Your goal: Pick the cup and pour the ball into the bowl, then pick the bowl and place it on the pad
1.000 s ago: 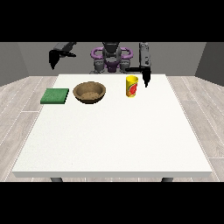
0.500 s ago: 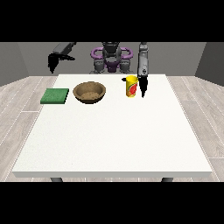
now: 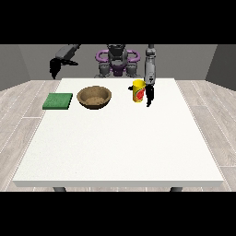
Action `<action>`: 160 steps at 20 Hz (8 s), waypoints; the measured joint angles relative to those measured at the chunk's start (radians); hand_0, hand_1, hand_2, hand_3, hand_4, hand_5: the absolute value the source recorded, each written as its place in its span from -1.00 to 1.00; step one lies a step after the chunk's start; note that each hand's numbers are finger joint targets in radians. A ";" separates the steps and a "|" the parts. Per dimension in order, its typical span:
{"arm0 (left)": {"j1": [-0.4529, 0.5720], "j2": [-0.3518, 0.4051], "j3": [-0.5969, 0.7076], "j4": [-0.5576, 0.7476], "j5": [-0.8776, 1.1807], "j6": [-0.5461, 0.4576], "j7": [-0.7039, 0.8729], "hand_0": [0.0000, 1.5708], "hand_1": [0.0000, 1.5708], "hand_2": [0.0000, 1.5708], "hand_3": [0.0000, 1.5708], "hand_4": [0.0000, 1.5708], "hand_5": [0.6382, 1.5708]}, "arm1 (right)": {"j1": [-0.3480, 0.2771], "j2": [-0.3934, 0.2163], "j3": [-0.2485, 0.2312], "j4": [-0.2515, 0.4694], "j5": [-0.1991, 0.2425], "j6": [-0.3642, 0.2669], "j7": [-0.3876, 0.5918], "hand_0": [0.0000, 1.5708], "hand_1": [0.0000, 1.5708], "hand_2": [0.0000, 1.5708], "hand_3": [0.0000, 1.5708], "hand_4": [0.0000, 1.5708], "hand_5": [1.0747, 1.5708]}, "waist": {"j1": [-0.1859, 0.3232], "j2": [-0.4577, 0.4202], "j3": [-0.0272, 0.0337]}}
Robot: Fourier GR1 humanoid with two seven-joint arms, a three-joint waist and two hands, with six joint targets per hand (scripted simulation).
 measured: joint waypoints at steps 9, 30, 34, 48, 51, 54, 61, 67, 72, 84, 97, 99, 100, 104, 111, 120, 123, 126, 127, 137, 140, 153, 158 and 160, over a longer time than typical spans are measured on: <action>0.048 0.004 -0.027 -0.050 -0.121 0.238 -0.058 0.68 0.68 1.00 1.00 0.90 0.33 | -0.015 -0.064 -0.046 0.012 -0.044 0.056 0.004 -1.00 -1.00 -1.00 -1.00 -1.00 1.00 | -0.054 0.005 0.0066; -0.225 0.261 -0.299 -0.064 -0.601 0.286 0.722 0.90 0.90 1.00 1.00 0.95 0.39 | 0.013 -0.085 -0.083 0.270 -0.034 0.084 0.011 -1.00 -1.00 -1.00 -1.00 -1.00 0.99 | 0.037 -0.252 -0.0118; -0.274 0.230 -0.376 -0.069 -0.730 0.314 0.855 0.91 0.91 1.00 1.00 0.94 0.29 | 0.013 -0.095 -0.091 0.316 -0.026 0.098 -0.020 -1.00 -1.00 -1.00 -1.00 -1.00 1.00 | 0.044 -0.265 -0.0117; -0.463 0.115 -0.744 0.011 -1.273 0.195 1.206 0.90 0.90 1.00 1.00 1.00 -0.18 | -0.037 -0.124 -0.096 0.393 -0.035 0.133 -0.002 -1.00 -1.00 -1.00 -1.00 -1.00 1.00 | 0.003 -0.310 -0.0109; -0.496 0.074 -0.839 0.037 -1.388 0.131 1.249 0.95 0.95 1.00 1.00 0.98 0.13 | -0.051 -0.128 -0.094 0.408 -0.035 0.148 -0.016 -1.00 -1.00 -1.00 -1.00 -1.00 1.00 | -0.006 -0.296 -0.0104; -0.517 0.046 -0.932 0.066 -1.496 0.056 1.278 0.91 0.91 1.00 1.00 0.90 0.28 | -0.060 -0.132 -0.092 0.424 -0.037 0.158 -0.011 -1.00 -1.00 -1.00 -1.00 -1.00 1.00 | -0.004 -0.304 -0.0106; -0.556 0.020 -1.034 0.082 -1.644 -0.083 1.250 0.84 0.84 1.00 1.00 0.95 0.05 | -0.050 -0.152 -0.111 0.456 -0.042 0.168 -0.023 -1.00 -1.00 -1.00 -1.00 -1.00 1.00 | 0.019 -0.321 -0.0122; -0.540 0.013 -0.981 0.041 -1.642 -0.082 1.223 0.91 0.91 1.00 1.00 1.00 -0.03 | -0.069 -0.118 -0.099 0.444 -0.044 0.109 0.053 -1.00 -1.00 -1.00 -1.00 -0.71 0.98 | 0.059 -0.339 -0.0142; -0.463 0.007 -0.720 -0.068 -1.394 0.080 1.276 0.50 0.50 0.84 0.62 0.86 0.14 | -0.042 -0.113 -0.117 0.447 -0.050 0.084 0.059 -1.00 -1.00 -1.00 -1.00 -0.71 0.98 | 0.127 -0.333 -0.0210; -0.162 -0.054 -0.390 -0.399 -0.540 0.303 1.033 -1.00 -1.00 -1.00 -1.00 -1.00 0.99 | -0.110 -0.020 -0.087 0.396 -0.028 -0.022 0.042 -1.00 -1.00 -1.00 -1.00 -0.74 1.00 | 0.164 -0.167 -0.0295; 0.037 -0.004 -0.306 -0.542 -0.155 0.019 0.666 -1.00 -1.00 -1.00 -1.00 -1.00 0.99 | -0.198 0.114 -0.075 0.511 0.020 -0.239 -0.036 -1.00 -1.00 -1.00 -1.00 -0.67 0.98 | 0.272 -0.106 -0.0139; 0.049 0.015 -0.296 -0.559 -0.142 -0.013 0.659 -1.00 -1.00 -1.00 -1.00 -1.00 0.99 | -0.220 0.101 -0.089 0.564 0.012 -0.236 -0.062 -1.00 -1.00 -1.00 -1.00 -0.69 0.98 | 0.282 -0.101 -0.0134; 0.046 0.023 -0.289 -0.575 -0.135 -0.023 0.672 -1.00 -1.00 -1.00 -1.00 -1.00 0.99 | -0.227 0.093 -0.093 0.594 0.011 -0.229 -0.084 -1.00 -1.00 -1.00 -1.00 -0.73 0.97 | 0.283 -0.098 -0.0133; 0.051 0.037 -0.274 -0.610 -0.130 -0.039 0.677 -1.00 -1.00 -1.00 -1.00 -1.00 0.99 | -0.265 0.083 -0.098 0.696 0.013 -0.223 -0.157 -1.00 -1.00 -1.00 -1.00 -0.80 0.97 | 0.286 -0.078 -0.0127; 0.068 0.059 -0.253 -0.656 -0.116 -0.082 0.670 -1.00 -1.00 -1.00 -1.00 -1.00 0.99 | -0.323 0.069 -0.100 0.826 0.016 -0.229 -0.237 -1.00 -1.00 -1.00 -1.00 -0.82 0.98 | 0.295 -0.052 -0.0126; 0.052 0.054 -0.278 -0.724 -0.118 -0.103 0.684 -1.00 -1.00 -1.00 -1.00 -0.24 0.94 | -0.278 0.039 -0.100 0.844 0.072 -0.422 -0.279 1.00 1.00 1.00 0.93 0.19 0.91 | 0.361 -0.037 -0.0497; 0.042 0.043 -0.290 -0.719 -0.119 -0.107 0.687 -1.00 -1.00 -1.00 -1.00 -0.03 0.86 | -0.268 0.007 -0.058 0.836 0.157 -0.556 -0.246 1.00 1.00 1.00 0.78 0.17 0.98 | 0.387 -0.039 -0.0552; 0.043 0.048 -0.279 -0.694 -0.104 -0.123 0.690 -1.00 -1.00 -1.00 -1.00 0.19 0.71 | -0.268 -0.007 -0.019 0.836 0.218 -0.643 -0.158 1.00 1.00 1.00 0.50 0.14 0.99 | 0.394 -0.070 -0.0506; 0.045 0.051 -0.272 -0.679 -0.098 -0.128 0.689 -1.00 -1.00 -1.00 -1.00 0.22 0.68 | -0.274 -0.005 -0.005 0.836 0.234 -0.667 -0.114 1.00 1.00 1.00 0.33 0.10 0.98 | 0.392 -0.083 -0.0473; 0.149 0.095 -0.164 -0.503 -0.054 -0.133 0.662 -1.00 -1.00 -1.00 -1.00 0.28 0.65 | -0.375 -0.054 0.122 0.783 0.330 -0.633 0.389 1.00 1.00 1.00 -0.05 0.03 0.99 | 0.229 -0.306 -0.0177; 0.157 0.115 -0.142 -0.498 -0.041 -0.144 0.672 -1.00 -1.00 -1.00 -1.00 0.27 0.66 | -0.384 -0.090 0.111 0.756 0.313 -0.579 0.453 1.00 1.00 1.00 -0.04 0.00 1.00 | 0.200 -0.322 -0.0156; 0.131 0.241 -0.014 -0.523 0.074 -0.267 0.612 -1.00 -1.00 -1.00 -1.00 0.68 0.98 | -0.343 -0.278 -0.019 0.757 0.246 -0.448 0.350 1.00 1.00 1.00 -1.00 0.13 1.00 | 0.228 -0.186 -0.0130; 0.121 0.410 0.137 -0.461 0.184 -0.395 0.572 -1.00 -1.00 -1.00 -1.00 0.63 1.00 | -0.319 -0.300 -0.061 0.757 0.219 -0.444 0.282 1.00 1.00 1.00 -1.00 0.02 0.99 | 0.244 -0.132 -0.0129; 0.117 0.466 0.184 -0.431 0.226 -0.447 0.567 -1.00 -1.00 -1.00 -1.00 0.59 1.00 | -0.314 -0.311 -0.075 0.764 0.213 -0.441 0.251 1.00 1.00 1.00 -1.00 0.01 0.98 | 0.250 -0.111 -0.0131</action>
